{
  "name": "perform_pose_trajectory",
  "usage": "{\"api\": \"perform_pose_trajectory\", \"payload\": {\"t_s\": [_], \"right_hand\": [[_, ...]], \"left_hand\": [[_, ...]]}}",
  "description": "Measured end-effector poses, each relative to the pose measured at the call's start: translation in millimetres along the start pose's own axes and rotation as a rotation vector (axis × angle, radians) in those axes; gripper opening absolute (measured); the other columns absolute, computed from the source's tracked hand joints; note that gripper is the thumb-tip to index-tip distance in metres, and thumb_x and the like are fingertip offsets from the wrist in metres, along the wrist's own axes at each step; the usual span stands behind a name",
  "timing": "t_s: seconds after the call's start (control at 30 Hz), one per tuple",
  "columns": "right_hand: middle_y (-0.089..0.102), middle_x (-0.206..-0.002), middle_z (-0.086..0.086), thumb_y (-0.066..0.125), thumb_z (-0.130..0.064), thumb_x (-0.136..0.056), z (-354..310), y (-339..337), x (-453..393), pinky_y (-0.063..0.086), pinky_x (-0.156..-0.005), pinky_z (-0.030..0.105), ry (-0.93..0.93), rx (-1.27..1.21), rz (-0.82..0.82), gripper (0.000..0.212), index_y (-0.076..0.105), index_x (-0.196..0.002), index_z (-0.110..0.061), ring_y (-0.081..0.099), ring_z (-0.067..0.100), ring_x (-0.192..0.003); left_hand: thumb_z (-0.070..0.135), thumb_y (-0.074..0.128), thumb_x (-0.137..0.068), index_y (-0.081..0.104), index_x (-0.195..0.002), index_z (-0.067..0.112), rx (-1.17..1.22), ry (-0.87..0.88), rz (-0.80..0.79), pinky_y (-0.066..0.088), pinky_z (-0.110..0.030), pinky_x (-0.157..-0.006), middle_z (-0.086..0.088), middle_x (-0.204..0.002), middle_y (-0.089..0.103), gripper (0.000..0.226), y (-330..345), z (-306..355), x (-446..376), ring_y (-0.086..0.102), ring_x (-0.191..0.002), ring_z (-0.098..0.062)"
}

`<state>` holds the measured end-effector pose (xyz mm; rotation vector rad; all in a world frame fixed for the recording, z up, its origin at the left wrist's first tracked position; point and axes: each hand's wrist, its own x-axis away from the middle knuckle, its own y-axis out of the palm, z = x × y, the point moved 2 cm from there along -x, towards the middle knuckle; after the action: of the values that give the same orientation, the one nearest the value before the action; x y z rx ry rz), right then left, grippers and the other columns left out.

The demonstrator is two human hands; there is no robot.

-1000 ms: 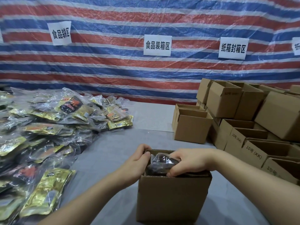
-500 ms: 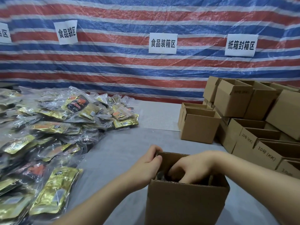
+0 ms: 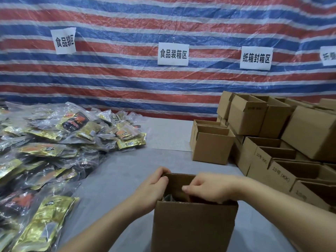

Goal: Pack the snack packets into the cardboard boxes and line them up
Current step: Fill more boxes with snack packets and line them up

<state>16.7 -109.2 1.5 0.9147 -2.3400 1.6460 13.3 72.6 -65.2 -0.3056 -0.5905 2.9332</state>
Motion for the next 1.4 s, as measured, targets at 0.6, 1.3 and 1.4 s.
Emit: {"api": "perform_pose_trajectory", "payload": {"t_s": [0.6,1.3,1.4], "right_hand": [[0.050,-0.135,-0.016,0.074,-0.061,-0.079,121,-13,0,0.052,-0.087,0.021,0.091,0.282,0.608,0.053,0.059,-0.125,-0.040,0.052,0.004,-0.114],[0.048,-0.148,0.008,0.089,-0.040,-0.073,229,-39,-144,0.046,-0.105,0.044,0.269,-0.795,1.034,0.097,0.032,-0.149,-0.017,0.048,0.032,-0.136],[0.049,-0.147,0.006,0.089,-0.038,-0.072,235,-52,-171,0.047,-0.104,0.044,0.250,-0.824,1.054,0.098,0.031,-0.150,-0.019,0.049,0.031,-0.135]], "left_hand": [[0.046,0.031,-0.104,0.051,-0.127,0.027,-0.105,-0.001,0.262,0.041,-0.027,-0.089,0.010,-0.117,0.056,0.036,62,4,-76,0.055,-0.111,-0.012],[0.030,0.071,-0.089,0.002,-0.155,0.040,-0.032,-0.030,0.044,0.046,-0.026,-0.104,0.013,-0.139,0.046,0.096,146,-67,-225,0.048,-0.128,-0.014],[0.030,0.070,-0.091,0.002,-0.155,0.041,-0.034,-0.035,0.074,0.045,-0.030,-0.104,0.011,-0.144,0.045,0.094,146,-78,-253,0.048,-0.128,-0.015]]}}
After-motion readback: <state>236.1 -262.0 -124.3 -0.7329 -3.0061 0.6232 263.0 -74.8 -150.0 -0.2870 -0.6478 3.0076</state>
